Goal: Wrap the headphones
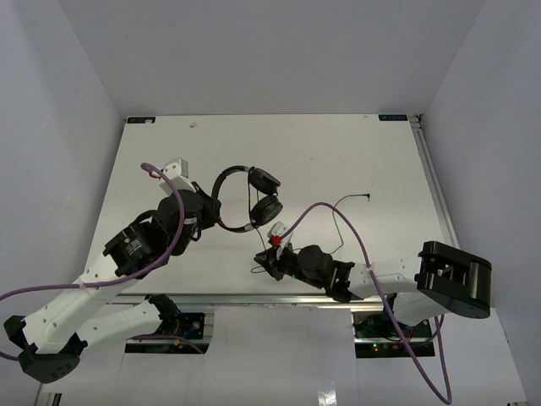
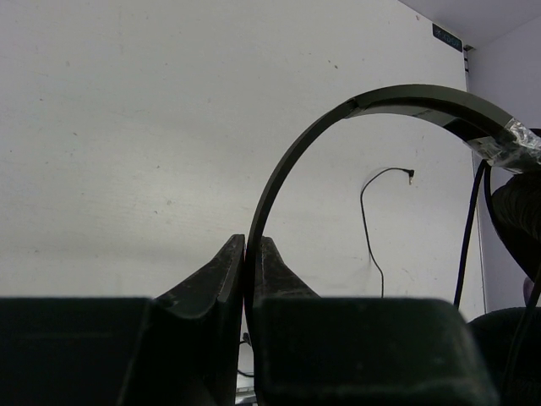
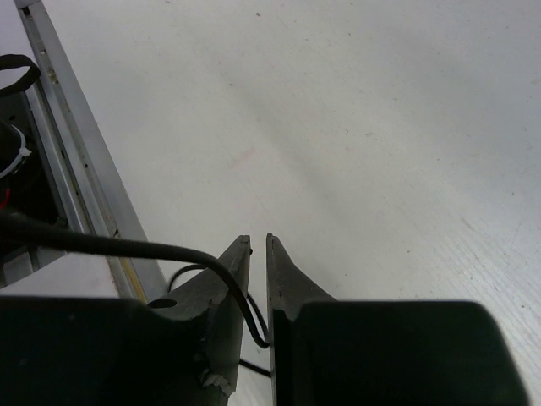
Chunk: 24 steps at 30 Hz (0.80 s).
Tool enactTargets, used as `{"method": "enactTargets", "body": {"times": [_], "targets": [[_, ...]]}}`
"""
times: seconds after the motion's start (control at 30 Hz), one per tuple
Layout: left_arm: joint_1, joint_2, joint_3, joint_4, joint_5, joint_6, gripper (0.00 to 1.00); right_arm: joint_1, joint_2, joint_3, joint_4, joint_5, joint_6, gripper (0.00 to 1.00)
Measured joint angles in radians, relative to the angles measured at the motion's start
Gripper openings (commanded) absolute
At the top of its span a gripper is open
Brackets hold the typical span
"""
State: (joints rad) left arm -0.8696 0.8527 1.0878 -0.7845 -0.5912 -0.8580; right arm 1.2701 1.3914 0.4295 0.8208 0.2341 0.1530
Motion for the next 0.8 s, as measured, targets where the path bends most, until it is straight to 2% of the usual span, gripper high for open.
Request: {"method": "enactTargets", "body": {"times": [0.4, 0.63, 0.8], "targets": [[0.0, -0.039, 0.0, 0.001, 0.041, 0.0, 0.0, -0.015, 0.071, -0.022, 0.079, 0.008, -0.005, 0.23], [0.0, -0.063, 0.0, 0.003, 0.062, 0.001, 0.0, -0.037, 0.108, -0.039, 0.11, 0.006, 0.001, 0.09], [0.0, -0.094, 0.0, 0.004, 0.089, 0.006, 0.0, -0.048, 0.121, -0.054, 0.138, 0.006, 0.006, 0.08]]}}
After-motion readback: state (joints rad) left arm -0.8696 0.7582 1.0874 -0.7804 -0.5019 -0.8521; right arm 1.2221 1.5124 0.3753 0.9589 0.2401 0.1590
